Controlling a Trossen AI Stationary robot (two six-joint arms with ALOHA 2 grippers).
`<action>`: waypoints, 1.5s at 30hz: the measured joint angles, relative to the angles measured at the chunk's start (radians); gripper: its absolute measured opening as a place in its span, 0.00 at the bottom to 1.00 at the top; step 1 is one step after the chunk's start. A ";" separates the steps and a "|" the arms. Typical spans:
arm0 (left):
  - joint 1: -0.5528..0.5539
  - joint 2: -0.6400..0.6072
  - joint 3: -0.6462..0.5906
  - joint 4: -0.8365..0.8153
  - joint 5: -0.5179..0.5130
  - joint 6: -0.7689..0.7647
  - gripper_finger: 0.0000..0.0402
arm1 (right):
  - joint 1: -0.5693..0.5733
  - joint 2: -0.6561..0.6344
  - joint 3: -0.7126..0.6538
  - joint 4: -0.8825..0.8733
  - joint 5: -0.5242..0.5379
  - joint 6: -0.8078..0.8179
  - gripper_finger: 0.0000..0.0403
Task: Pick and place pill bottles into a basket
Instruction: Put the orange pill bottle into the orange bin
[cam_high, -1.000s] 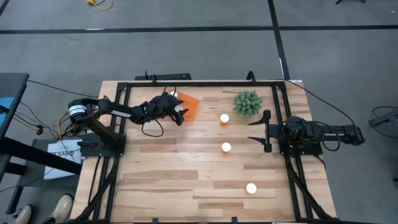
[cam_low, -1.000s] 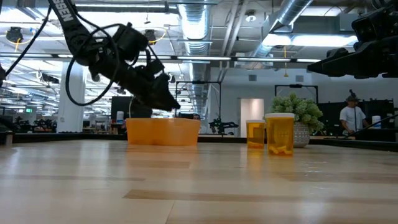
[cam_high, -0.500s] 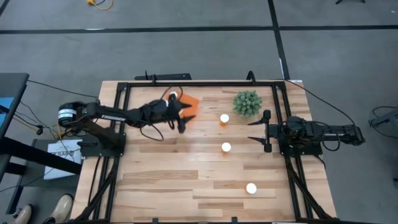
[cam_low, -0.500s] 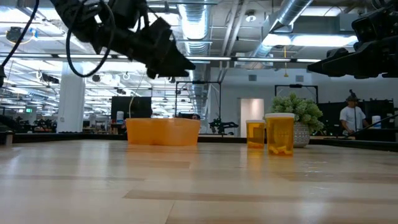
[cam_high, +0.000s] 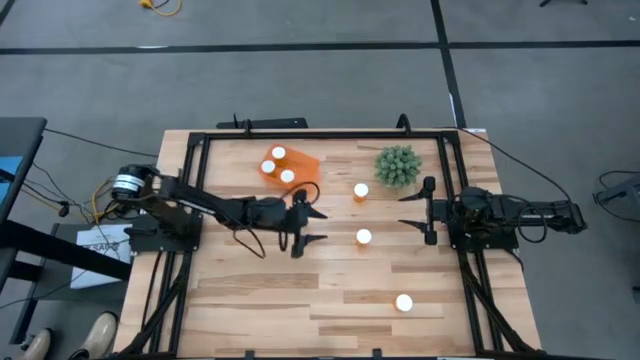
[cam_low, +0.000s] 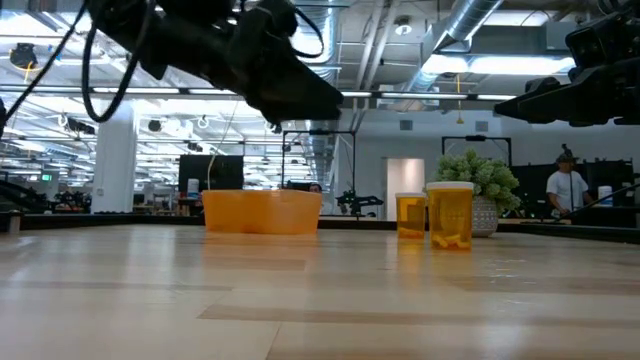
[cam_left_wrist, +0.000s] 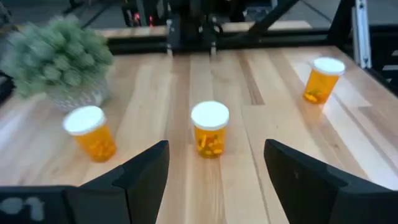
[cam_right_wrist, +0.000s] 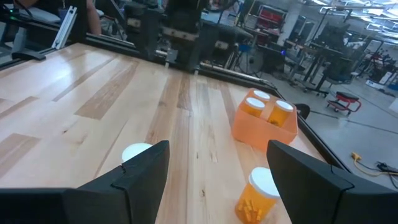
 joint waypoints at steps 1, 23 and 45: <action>-0.004 0.032 0.022 0.000 -0.002 -0.005 0.63 | 0.000 0.000 0.000 0.000 0.000 0.000 0.66; 0.044 0.357 0.352 -0.194 0.061 -0.072 0.63 | 0.000 0.000 0.000 0.003 0.000 0.000 0.66; 0.033 0.423 0.367 -0.141 0.086 -0.120 0.78 | 0.000 0.000 0.000 0.003 -0.001 0.000 0.66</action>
